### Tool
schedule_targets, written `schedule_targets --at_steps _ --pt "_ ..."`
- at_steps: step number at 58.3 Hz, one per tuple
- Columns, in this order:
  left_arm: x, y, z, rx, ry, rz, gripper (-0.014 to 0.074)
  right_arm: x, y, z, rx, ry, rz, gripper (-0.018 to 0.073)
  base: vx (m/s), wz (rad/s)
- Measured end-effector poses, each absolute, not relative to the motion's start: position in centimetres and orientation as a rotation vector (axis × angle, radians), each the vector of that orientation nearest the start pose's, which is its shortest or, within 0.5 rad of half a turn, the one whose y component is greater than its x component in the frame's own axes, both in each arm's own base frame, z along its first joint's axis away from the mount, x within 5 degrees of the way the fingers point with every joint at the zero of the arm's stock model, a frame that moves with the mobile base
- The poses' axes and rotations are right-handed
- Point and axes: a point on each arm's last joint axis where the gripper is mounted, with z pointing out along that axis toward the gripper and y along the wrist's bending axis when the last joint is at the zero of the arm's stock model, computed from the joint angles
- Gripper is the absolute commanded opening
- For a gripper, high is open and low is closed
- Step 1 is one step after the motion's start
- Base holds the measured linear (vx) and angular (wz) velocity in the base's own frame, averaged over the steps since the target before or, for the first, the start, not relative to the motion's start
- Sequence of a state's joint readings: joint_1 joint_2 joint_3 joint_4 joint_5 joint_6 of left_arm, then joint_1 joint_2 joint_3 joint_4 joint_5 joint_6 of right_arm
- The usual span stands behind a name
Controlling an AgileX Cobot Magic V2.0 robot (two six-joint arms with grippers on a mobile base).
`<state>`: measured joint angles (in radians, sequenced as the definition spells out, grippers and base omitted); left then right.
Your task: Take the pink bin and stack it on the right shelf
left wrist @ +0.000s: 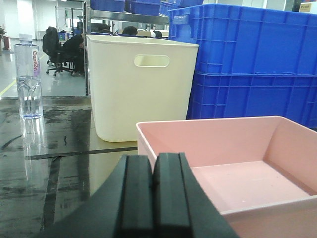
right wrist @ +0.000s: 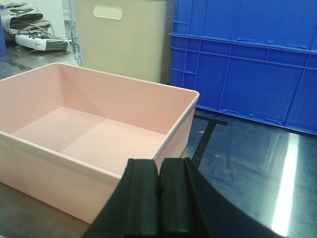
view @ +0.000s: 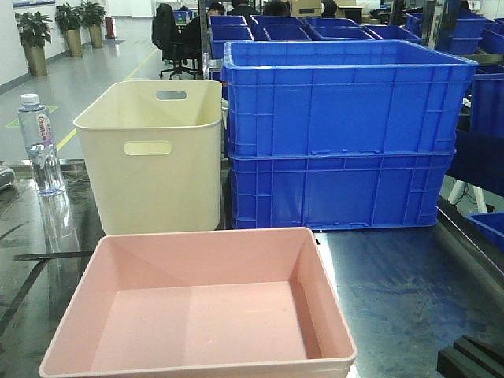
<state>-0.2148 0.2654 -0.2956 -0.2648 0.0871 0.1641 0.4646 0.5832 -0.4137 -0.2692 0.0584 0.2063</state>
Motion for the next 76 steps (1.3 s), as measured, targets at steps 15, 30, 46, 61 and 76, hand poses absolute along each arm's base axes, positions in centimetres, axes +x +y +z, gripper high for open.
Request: schedule_targets --at_steps 15,30,46,61,76 --pt "7.3 -1.8 28.6 0.109 1.539 -0.261 -0.0008 11.4 5.6 29.9 -0.436 1.661 0.285 -0.0008 0.00 0.00" --pt "5.9 -0.7 22.0 0.123 1.618 -0.060 -0.0008 11.4 5.6 29.9 -0.435 1.661 0.286 -0.0008 0.00 0.00" --pt "5.6 -0.3 18.9 0.049 1.673 -0.024 -0.0008 11.4 5.6 29.9 -0.435 1.661 0.286 -0.0008 0.00 0.00" --pt "5.6 -0.3 18.9 0.047 1.673 -0.026 -0.0008 11.4 5.6 29.9 -0.435 1.661 0.286 -0.0008 0.00 0.00" --pt "5.6 -0.3 18.9 0.047 1.673 -0.026 -0.0008 11.4 5.6 29.9 -0.435 1.661 0.286 -0.0008 0.00 0.00"
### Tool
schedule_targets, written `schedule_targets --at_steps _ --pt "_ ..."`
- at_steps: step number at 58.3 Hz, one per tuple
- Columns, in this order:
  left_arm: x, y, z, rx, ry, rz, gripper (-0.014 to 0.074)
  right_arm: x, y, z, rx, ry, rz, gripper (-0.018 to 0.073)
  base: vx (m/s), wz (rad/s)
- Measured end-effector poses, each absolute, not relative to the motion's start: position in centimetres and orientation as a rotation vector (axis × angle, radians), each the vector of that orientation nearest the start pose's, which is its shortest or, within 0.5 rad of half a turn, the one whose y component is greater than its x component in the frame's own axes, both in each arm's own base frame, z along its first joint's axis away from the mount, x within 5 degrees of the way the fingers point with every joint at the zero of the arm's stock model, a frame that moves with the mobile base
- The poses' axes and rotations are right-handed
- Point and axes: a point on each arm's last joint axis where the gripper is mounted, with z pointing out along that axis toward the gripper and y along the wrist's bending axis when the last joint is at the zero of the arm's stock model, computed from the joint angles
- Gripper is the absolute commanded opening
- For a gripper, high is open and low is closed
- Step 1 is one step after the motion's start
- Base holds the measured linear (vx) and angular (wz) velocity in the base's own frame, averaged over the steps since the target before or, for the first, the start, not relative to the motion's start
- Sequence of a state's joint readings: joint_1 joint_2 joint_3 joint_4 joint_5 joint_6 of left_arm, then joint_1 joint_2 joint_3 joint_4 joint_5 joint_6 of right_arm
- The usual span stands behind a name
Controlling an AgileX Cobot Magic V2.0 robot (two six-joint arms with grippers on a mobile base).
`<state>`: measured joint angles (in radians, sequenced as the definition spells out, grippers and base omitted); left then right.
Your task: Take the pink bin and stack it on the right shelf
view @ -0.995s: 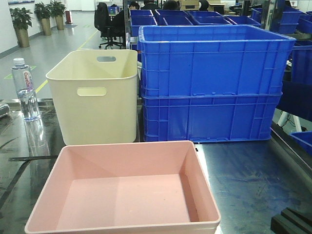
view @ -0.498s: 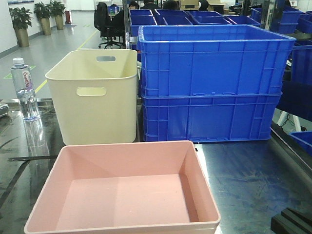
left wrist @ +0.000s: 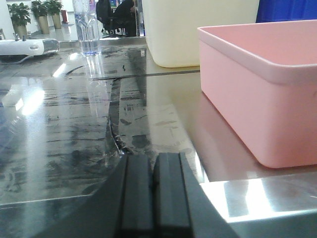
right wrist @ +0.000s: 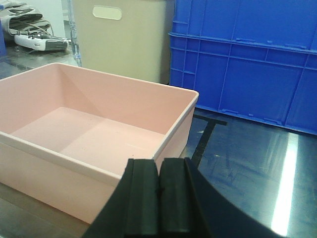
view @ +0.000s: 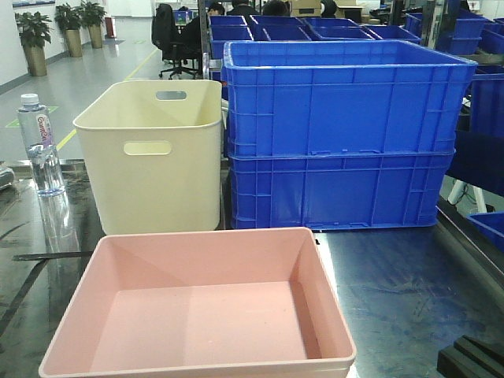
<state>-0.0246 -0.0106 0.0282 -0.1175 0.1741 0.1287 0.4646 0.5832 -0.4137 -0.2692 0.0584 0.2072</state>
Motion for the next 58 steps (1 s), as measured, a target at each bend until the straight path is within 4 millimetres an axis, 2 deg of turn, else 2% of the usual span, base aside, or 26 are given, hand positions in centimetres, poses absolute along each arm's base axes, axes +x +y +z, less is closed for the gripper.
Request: schedule_targets --at_steps 14,22,27,31,36,41,58 --pt "5.6 -0.3 18.9 0.047 1.673 -0.026 -0.0008 11.4 5.5 30.0 -0.436 1.656 0.283 -0.0008 0.00 0.00" --pt "5.6 -0.3 18.9 0.047 1.673 -0.025 -0.0008 10.2 4.1 29.7 -0.374 1.634 0.238 -0.0008 0.00 0.00" --pt "5.6 -0.3 18.9 0.048 1.673 -0.025 -0.0008 9.1 2.6 27.7 -0.251 1.641 0.184 -0.0008 0.00 0.00" --pt "5.6 -0.3 18.9 0.048 1.673 -0.024 -0.0008 8.2 1.5 25.0 -0.167 1.666 0.123 -0.0008 0.00 0.00" --pt "5.6 -0.3 18.9 0.048 1.673 -0.024 -0.0008 7.2 0.8 21.7 -0.115 1.687 0.075 -0.0008 0.00 0.00" --pt "5.6 -0.3 18.9 0.048 1.673 -0.024 -0.0008 6.4 0.6 19.6 -0.104 1.687 0.061 -0.0008 0.00 0.00" --pt "5.6 -0.3 18.8 0.049 1.674 -0.024 -0.0008 5.7 0.5 19.2 -0.098 1.628 0.060 -0.0008 0.00 0.00"
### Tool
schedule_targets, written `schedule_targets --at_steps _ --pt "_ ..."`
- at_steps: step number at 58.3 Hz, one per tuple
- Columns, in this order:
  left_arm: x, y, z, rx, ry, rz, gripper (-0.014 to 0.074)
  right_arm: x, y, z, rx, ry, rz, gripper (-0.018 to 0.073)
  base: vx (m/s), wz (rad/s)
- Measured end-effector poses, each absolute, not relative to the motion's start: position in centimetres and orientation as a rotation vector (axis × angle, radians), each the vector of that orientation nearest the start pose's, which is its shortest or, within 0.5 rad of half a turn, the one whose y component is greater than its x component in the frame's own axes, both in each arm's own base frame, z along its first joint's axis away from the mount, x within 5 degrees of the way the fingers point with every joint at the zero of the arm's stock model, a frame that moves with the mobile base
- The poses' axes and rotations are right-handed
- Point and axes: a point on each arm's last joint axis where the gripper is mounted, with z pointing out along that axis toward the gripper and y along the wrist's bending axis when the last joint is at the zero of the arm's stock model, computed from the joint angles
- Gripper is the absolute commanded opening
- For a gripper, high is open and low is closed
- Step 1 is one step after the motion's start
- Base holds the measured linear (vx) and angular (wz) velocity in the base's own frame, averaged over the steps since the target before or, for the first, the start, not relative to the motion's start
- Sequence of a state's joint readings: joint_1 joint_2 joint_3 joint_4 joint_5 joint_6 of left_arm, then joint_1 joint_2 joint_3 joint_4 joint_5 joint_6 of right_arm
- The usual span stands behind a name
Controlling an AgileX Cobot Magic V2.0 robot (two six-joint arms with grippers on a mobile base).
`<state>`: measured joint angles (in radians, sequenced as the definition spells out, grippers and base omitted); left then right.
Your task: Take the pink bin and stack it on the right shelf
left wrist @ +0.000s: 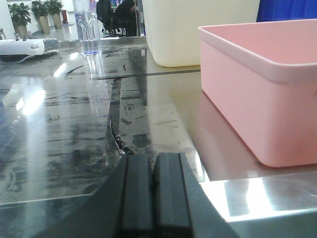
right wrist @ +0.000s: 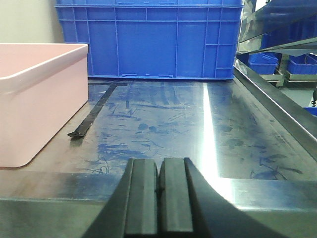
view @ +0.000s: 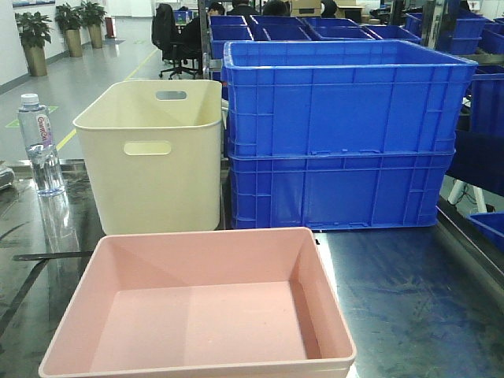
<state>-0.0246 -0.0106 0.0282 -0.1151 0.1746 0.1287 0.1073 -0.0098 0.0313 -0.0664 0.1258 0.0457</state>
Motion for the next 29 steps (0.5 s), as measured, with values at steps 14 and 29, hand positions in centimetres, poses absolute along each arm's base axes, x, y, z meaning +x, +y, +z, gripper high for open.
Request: schedule_targets --at_steps 14,29 --pt "5.62 -0.32 18.85 0.049 1.674 -0.024 -0.0008 5.66 0.53 19.16 -0.098 1.629 0.060 -0.0008 0.00 0.00" --pt "5.62 -0.32 18.85 0.049 1.674 -0.024 -0.0008 5.66 0.53 19.16 -0.098 1.629 0.060 -0.0008 0.00 0.00"
